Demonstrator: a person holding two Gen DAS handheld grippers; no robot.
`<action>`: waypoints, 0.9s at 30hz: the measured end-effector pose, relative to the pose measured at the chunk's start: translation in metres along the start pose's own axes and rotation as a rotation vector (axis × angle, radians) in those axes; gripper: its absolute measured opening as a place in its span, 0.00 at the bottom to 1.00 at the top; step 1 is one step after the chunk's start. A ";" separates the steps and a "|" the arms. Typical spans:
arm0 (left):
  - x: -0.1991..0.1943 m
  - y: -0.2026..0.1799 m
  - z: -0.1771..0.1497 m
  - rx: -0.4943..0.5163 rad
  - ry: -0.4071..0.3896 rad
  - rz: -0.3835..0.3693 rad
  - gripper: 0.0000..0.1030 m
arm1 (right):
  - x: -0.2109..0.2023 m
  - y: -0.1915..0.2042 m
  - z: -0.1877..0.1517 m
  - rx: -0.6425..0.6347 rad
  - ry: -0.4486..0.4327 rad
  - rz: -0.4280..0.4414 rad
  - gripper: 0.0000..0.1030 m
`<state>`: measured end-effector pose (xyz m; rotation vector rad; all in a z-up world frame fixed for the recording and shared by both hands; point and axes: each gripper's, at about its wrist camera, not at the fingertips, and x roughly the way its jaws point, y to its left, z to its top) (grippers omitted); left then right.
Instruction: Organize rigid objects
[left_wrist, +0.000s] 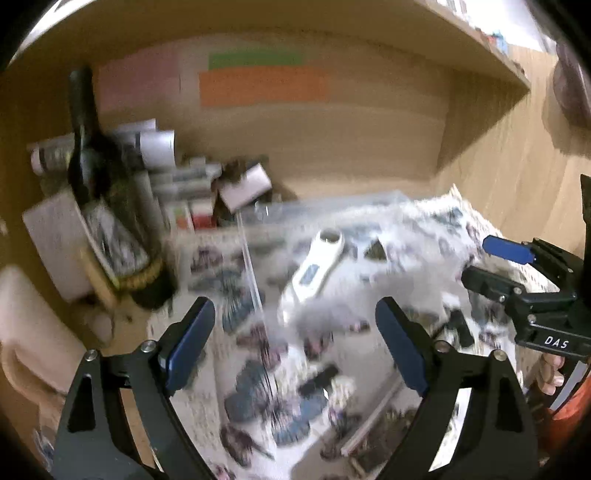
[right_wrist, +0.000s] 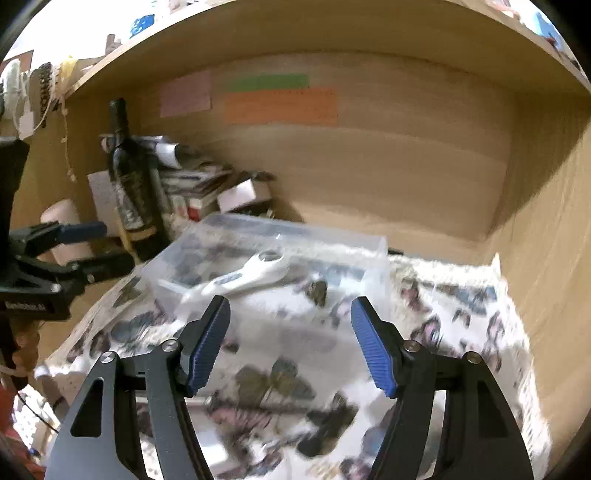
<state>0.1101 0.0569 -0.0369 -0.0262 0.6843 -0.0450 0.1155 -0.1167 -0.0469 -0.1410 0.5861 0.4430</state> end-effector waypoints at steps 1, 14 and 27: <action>0.001 0.000 -0.008 -0.007 0.018 -0.003 0.87 | -0.001 0.003 -0.005 0.009 0.004 0.007 0.63; 0.032 0.001 -0.068 -0.076 0.210 -0.072 0.60 | 0.006 0.028 -0.072 0.064 0.165 0.111 0.63; 0.074 -0.009 -0.056 -0.065 0.279 -0.060 0.43 | 0.012 0.029 -0.089 0.092 0.195 0.144 0.40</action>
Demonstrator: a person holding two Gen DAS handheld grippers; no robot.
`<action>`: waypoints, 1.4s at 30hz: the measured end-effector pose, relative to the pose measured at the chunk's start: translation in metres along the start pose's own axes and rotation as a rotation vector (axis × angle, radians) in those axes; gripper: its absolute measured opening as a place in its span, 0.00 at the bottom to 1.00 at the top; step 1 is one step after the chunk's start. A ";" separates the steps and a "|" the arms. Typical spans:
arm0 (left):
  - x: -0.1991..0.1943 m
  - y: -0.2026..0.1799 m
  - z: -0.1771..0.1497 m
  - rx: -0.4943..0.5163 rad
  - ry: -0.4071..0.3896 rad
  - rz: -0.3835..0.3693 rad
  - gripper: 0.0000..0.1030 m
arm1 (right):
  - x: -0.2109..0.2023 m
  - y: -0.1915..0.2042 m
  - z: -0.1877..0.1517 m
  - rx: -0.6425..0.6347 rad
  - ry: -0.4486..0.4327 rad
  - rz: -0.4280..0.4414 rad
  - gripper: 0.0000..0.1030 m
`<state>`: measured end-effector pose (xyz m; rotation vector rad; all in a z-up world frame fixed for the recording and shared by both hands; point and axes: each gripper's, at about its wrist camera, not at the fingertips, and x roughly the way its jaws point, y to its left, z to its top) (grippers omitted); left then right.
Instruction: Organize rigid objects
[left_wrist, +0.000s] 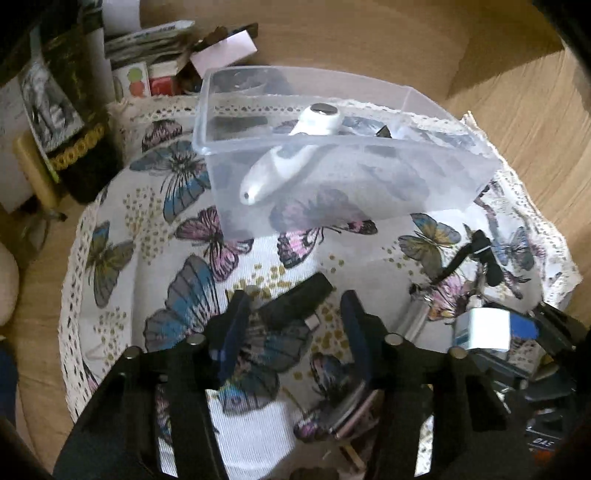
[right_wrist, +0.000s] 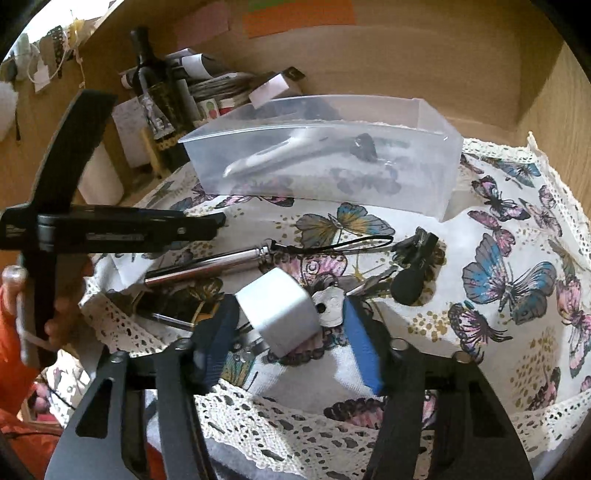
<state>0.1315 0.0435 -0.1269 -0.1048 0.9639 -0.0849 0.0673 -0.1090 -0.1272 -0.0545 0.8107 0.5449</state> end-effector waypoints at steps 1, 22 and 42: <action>0.001 -0.002 0.000 0.012 -0.004 0.009 0.35 | -0.001 0.001 0.000 -0.006 -0.003 -0.009 0.40; -0.038 0.007 0.002 -0.001 -0.143 -0.013 0.13 | -0.028 -0.022 0.041 0.017 -0.156 -0.097 0.40; -0.076 0.003 0.069 0.003 -0.328 -0.041 0.13 | -0.039 -0.037 0.127 -0.040 -0.314 -0.186 0.40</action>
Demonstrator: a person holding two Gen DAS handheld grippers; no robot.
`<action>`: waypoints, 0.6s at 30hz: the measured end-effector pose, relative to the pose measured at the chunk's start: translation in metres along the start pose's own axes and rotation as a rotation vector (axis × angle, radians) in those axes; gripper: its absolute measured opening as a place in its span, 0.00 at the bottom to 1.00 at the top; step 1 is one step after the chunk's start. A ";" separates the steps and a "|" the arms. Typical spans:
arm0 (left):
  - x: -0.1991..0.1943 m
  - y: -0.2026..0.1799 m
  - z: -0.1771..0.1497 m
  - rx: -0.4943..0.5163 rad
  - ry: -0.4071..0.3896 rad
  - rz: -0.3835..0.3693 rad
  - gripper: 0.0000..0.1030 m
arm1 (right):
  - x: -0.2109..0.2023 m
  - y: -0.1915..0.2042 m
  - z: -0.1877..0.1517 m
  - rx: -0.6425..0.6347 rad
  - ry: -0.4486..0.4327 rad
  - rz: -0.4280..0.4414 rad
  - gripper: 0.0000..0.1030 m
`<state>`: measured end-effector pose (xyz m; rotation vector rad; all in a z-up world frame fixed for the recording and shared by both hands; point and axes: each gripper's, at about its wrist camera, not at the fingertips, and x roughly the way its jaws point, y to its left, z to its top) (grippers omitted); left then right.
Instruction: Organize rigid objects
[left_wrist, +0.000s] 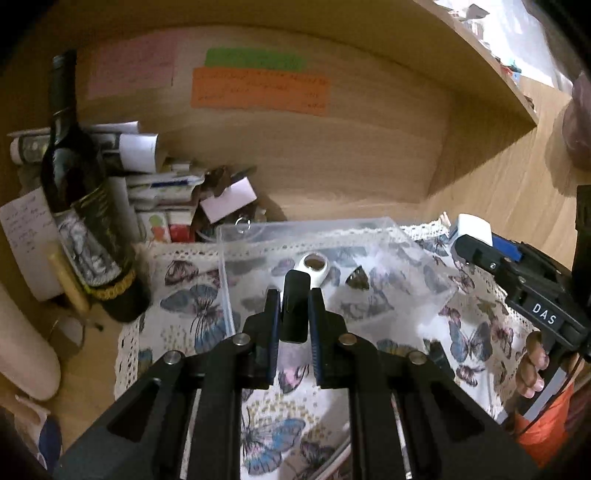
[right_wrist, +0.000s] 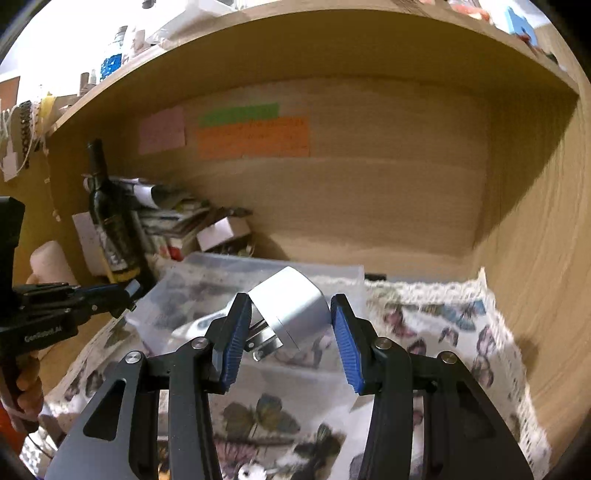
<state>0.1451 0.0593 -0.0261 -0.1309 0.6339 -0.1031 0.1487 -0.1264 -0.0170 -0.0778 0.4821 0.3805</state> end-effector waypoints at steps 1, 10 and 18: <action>0.003 0.000 0.003 -0.001 0.002 -0.003 0.14 | 0.003 0.000 0.002 -0.004 0.001 -0.002 0.40; 0.049 -0.007 0.009 0.020 0.084 -0.016 0.14 | 0.049 -0.002 -0.004 -0.020 0.101 -0.007 0.40; 0.085 -0.012 0.001 0.043 0.162 -0.011 0.14 | 0.086 -0.001 -0.019 -0.023 0.212 -0.005 0.40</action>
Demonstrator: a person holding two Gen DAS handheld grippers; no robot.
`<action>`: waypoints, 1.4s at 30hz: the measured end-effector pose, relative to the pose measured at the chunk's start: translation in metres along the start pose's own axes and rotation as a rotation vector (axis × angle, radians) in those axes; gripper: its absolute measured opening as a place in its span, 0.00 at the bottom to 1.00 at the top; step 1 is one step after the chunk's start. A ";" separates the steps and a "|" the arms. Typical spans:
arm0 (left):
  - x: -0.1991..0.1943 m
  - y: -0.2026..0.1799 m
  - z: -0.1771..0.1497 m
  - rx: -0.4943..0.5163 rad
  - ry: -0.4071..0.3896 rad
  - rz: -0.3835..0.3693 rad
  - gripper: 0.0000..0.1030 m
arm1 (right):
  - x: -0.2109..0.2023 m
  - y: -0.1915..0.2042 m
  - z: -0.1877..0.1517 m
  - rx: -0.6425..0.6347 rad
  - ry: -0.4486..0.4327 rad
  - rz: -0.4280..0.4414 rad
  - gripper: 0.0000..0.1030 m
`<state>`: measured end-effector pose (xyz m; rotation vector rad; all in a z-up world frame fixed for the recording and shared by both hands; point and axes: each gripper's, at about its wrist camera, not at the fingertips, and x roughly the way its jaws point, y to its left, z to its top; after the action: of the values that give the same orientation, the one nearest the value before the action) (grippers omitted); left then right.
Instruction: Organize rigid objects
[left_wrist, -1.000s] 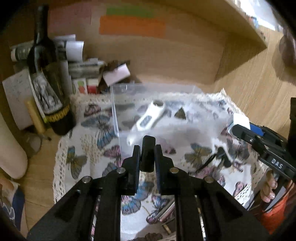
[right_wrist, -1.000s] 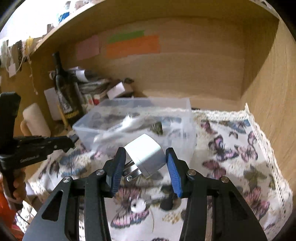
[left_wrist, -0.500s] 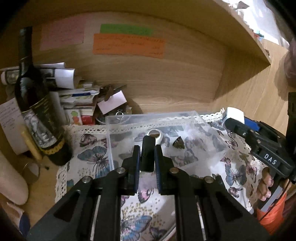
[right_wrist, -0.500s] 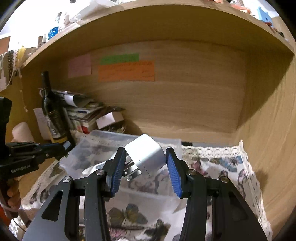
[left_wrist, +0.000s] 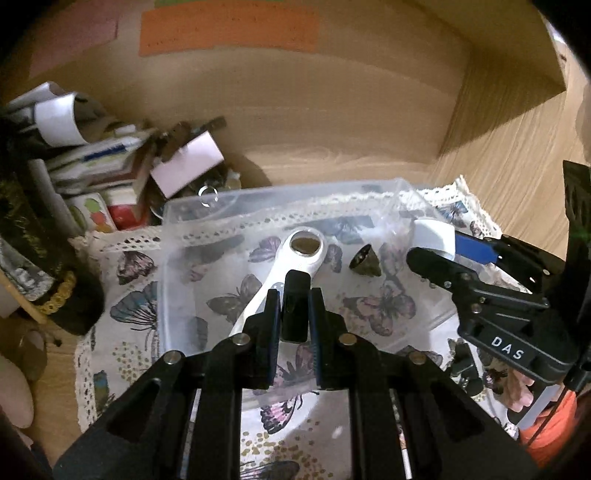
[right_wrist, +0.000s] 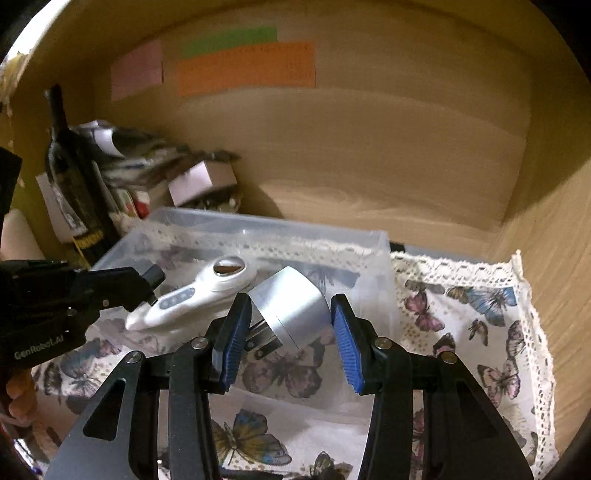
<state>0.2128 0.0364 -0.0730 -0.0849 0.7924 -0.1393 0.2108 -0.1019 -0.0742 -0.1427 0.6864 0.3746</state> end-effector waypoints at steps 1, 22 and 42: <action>0.003 0.000 -0.001 0.001 0.006 -0.002 0.14 | 0.003 0.000 -0.001 0.002 0.011 0.000 0.40; -0.040 -0.009 -0.008 0.007 -0.066 0.045 0.77 | -0.038 0.005 0.004 -0.027 -0.076 -0.002 0.64; -0.052 -0.022 -0.091 0.089 0.031 0.031 0.86 | -0.079 -0.021 -0.066 0.034 -0.005 -0.042 0.79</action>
<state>0.1097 0.0203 -0.0971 0.0138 0.8166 -0.1471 0.1242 -0.1605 -0.0740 -0.1233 0.6838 0.3228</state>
